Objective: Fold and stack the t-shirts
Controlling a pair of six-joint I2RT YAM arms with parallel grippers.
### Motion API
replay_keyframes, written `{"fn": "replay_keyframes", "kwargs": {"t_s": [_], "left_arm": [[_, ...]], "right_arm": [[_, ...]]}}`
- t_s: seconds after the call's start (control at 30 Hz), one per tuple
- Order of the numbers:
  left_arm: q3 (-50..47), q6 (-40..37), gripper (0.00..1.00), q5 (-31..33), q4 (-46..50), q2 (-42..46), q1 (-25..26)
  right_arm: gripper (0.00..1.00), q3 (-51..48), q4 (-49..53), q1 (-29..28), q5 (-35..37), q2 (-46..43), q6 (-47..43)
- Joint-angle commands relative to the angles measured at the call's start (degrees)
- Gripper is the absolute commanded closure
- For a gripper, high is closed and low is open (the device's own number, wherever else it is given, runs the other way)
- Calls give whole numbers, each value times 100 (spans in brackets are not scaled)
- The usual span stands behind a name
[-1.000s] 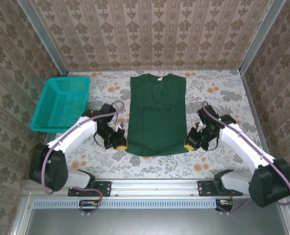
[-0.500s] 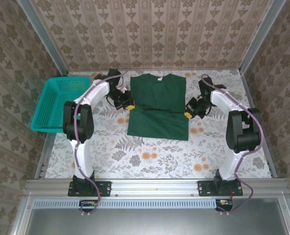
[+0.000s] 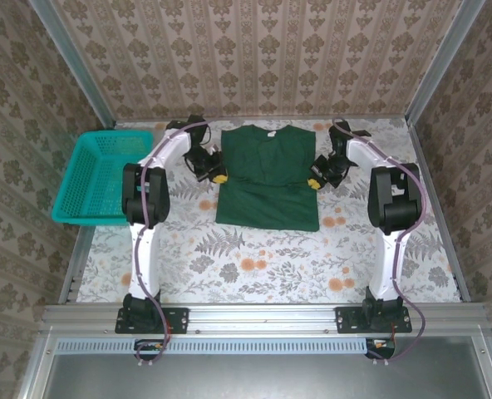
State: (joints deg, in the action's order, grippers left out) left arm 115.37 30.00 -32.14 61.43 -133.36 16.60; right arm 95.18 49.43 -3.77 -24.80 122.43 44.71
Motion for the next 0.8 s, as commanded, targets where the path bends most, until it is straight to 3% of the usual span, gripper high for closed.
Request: {"fn": "replay_keyframes", "kwargs": {"t_s": [0.0,0.07,0.17,0.23,0.3,0.43,0.63,0.77], "left_arm": [[393,115,100,101,239,-241,-86],[470,222,99,339,218,-205,-128],[439,454,80,939,146,94,-196],[255,537,60,1302,44,425,-235],[15,524,55,1550,-61,795,-246],[-793,459,56,1196,-499,1551,-71],[-1887,149,71,485,-879,2108,808],[-2377,153,74,244,-1222,2024,1194]], "right_arm": [[95,350,316,82,63,187,-4],[80,536,393,117,93,251,29],[62,666,492,224,158,233,33],[51,482,356,325,179,22,71],[47,100,81,377,132,-331,116],[50,-1175,-698,270,-19,-1369,234],[79,-2685,-1680,-253,-524,-2364,490],[89,-3006,-2016,-623,-571,-2305,609]]}}
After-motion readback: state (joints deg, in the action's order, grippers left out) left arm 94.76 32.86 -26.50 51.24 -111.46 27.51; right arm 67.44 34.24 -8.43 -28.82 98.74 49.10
